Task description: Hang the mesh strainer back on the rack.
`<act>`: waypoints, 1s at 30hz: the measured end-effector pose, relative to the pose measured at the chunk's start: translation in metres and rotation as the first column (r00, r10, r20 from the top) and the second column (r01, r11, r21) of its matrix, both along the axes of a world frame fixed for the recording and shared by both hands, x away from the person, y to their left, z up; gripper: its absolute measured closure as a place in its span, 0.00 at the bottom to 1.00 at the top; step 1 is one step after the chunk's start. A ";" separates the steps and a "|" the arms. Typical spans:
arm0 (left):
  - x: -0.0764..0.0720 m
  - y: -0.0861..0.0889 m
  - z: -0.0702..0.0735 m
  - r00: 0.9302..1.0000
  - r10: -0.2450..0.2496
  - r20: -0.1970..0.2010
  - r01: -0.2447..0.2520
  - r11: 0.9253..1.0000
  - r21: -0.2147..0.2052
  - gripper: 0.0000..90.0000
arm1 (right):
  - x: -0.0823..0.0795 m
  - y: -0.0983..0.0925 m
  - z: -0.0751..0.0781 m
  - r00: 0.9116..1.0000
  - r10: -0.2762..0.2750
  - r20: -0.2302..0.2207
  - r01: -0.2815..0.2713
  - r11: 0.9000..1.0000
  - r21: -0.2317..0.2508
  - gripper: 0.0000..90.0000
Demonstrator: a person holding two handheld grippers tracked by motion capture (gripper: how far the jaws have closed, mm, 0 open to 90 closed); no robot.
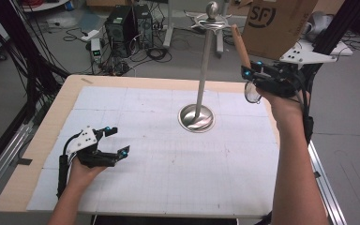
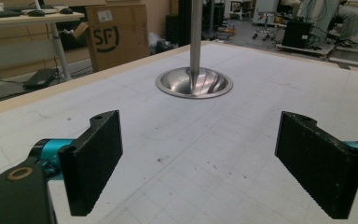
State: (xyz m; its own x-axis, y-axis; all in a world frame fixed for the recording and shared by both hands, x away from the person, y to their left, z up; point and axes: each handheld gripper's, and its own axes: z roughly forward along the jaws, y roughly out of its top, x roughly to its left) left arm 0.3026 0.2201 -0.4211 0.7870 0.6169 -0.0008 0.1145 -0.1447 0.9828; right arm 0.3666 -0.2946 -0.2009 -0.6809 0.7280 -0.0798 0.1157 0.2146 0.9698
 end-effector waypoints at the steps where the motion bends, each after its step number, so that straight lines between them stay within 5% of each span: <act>1: 0.000 0.000 0.000 1.000 -0.001 0.000 0.001 1.000 0.002 0.17 | 0.002 -0.001 0.001 1.000 -0.002 0.000 0.002 1.000 -0.007 0.76; 13: 0.000 0.000 0.000 1.000 0.002 -0.001 -0.002 1.000 -0.001 0.17 | 0.013 -0.010 0.003 0.999 -0.039 -0.024 0.039 0.999 0.012 0.76; 30: 0.000 0.000 0.000 1.000 0.001 -0.001 -0.001 1.000 -0.002 0.17 | 0.018 0.010 -0.001 0.999 0.024 -0.031 -0.025 1.000 -0.009 0.76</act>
State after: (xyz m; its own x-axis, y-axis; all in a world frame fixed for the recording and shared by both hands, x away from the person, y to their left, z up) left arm 0.3030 0.2205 -0.4213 0.7864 0.6177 -0.0033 0.1160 -0.1425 0.9830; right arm 0.3844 -0.2841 -0.2018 -0.7008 0.7103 -0.0656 0.1397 0.2269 0.9639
